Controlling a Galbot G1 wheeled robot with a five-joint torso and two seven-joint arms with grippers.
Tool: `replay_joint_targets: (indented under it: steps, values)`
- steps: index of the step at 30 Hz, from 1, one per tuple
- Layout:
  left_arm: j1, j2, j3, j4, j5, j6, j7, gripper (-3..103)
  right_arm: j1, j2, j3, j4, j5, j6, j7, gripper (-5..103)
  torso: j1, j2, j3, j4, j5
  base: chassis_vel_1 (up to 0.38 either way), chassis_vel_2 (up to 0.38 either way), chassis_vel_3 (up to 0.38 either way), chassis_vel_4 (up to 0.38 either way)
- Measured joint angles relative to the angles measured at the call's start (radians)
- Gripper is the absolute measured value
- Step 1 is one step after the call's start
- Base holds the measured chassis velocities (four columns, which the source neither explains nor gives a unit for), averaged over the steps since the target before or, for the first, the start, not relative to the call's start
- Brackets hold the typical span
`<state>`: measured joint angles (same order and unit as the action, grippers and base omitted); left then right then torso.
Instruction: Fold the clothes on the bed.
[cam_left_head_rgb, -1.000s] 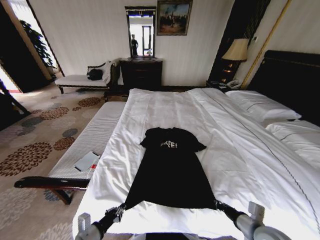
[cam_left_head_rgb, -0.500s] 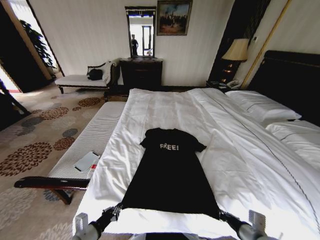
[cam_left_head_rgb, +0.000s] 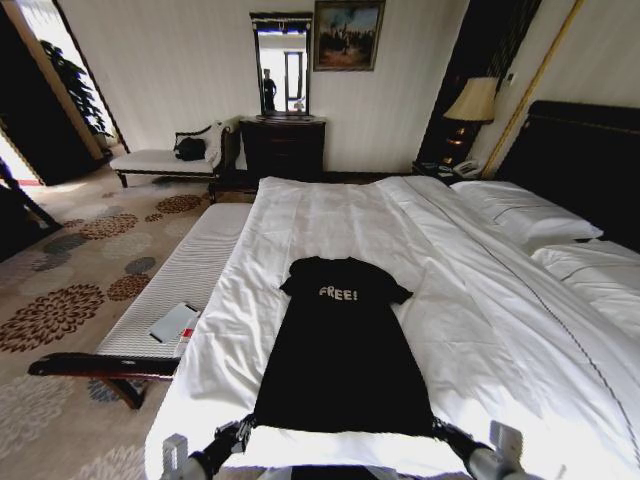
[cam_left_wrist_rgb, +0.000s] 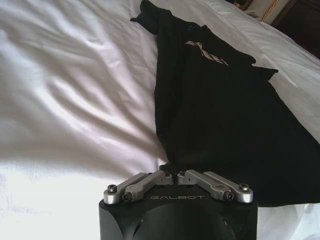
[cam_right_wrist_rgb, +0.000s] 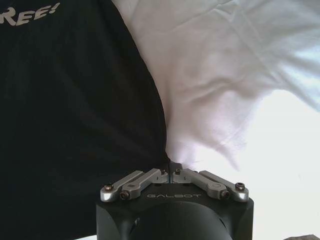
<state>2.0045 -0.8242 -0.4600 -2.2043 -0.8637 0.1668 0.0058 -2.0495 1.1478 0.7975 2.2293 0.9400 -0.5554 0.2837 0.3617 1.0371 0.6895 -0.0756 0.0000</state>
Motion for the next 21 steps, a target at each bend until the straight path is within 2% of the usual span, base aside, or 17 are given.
replay_joint_targets:
  steps: [6, 7, 8, 9, 10, 11, 12, 14, 15, 17, 20, 21]
  values:
    - [-0.003, 0.004, -0.005, 0.000, 0.001, 0.006, 0.000, 0, -0.009, 0.008, -0.011, -0.002, -0.012, 0.000, 0.004, 0, 0.000, 0.000, 0.000, 0.0001, 0.0000, 0.000, 0.000, 0.000, 0.000]
    - [0.000, 0.005, -0.005, -0.001, 0.001, 0.011, 0.000, -2, -0.008, 0.008, -0.012, -0.003, -0.009, -0.001, 0.014, -3, 0.000, 0.000, 0.000, 0.0001, 0.0000, 0.000, 0.000, 0.000, 0.000]
    - [0.003, 0.006, -0.004, -0.002, 0.001, 0.014, 0.000, 3, -0.007, 0.008, -0.013, -0.003, -0.008, -0.003, 0.017, -3, 0.000, 0.000, 0.000, 0.0001, 0.0000, 0.000, 0.000, 0.000, 0.000]
    - [0.003, 0.006, -0.004, -0.002, 0.001, 0.014, 0.000, 3, -0.007, 0.008, -0.013, -0.003, -0.008, -0.003, 0.017, -3, 0.000, 0.000, 0.000, 0.0001, 0.0000, 0.000, 0.000, 0.000, 0.000]
    - [0.008, 0.006, -0.004, -0.004, 0.005, 0.018, 0.000, 8, -0.007, 0.008, -0.013, -0.002, -0.006, -0.008, 0.023, 7, 0.000, 0.000, 0.000, -0.0001, 0.0001, 0.000, 0.000, 0.000, 0.000]
    - [0.011, 0.006, -0.004, -0.005, 0.012, 0.019, 0.000, 14, -0.007, 0.008, -0.013, 0.000, -0.005, -0.009, 0.024, 7, 0.000, 0.000, 0.000, -0.0002, 0.0001, 0.000, 0.000, 0.000, 0.000]
    - [0.013, 0.005, -0.004, -0.004, 0.022, 0.019, 0.001, 14, -0.006, 0.009, -0.013, 0.004, -0.005, -0.009, 0.027, 12, 0.000, 0.000, 0.000, -0.0001, 0.0002, 0.000, 0.000, 0.000, 0.000]
    - [0.015, -0.006, -0.004, -0.001, 0.058, 0.018, 0.001, 24, -0.006, 0.011, -0.013, 0.008, -0.017, -0.005, 0.041, 22, 0.000, 0.000, 0.000, 0.0000, 0.0001, 0.000, 0.000, 0.000, 0.000]
    - [0.015, -0.006, -0.004, -0.001, 0.058, 0.018, 0.001, 24, -0.006, 0.011, -0.013, 0.008, -0.017, -0.005, 0.041, 22, 0.000, 0.000, 0.000, 0.0000, 0.0001, 0.000, 0.000, 0.000, 0.000]
    - [0.023, -0.017, -0.026, -0.002, 0.092, 0.015, 0.001, 36, -0.012, 0.010, -0.008, 0.010, -0.046, 0.011, 0.053, 33, 0.000, 0.000, 0.000, 0.0001, -0.0002, 0.000, 0.000, 0.000, 0.000]
    - [0.034, -0.009, -0.053, -0.013, 0.093, 0.013, 0.001, 41, -0.015, 0.006, 0.002, 0.012, -0.049, 0.016, 0.058, 38, 0.000, 0.000, 0.000, 0.0001, 0.0000, 0.000, 0.000, 0.000, 0.000]
    - [0.050, 0.003, -0.096, -0.031, 0.100, 0.008, 0.001, 46, -0.015, 0.002, 0.015, 0.019, -0.051, 0.020, 0.062, 44, 0.000, 0.000, 0.000, -0.0002, 0.0001, 0.000, 0.000, 0.000, 0.000]
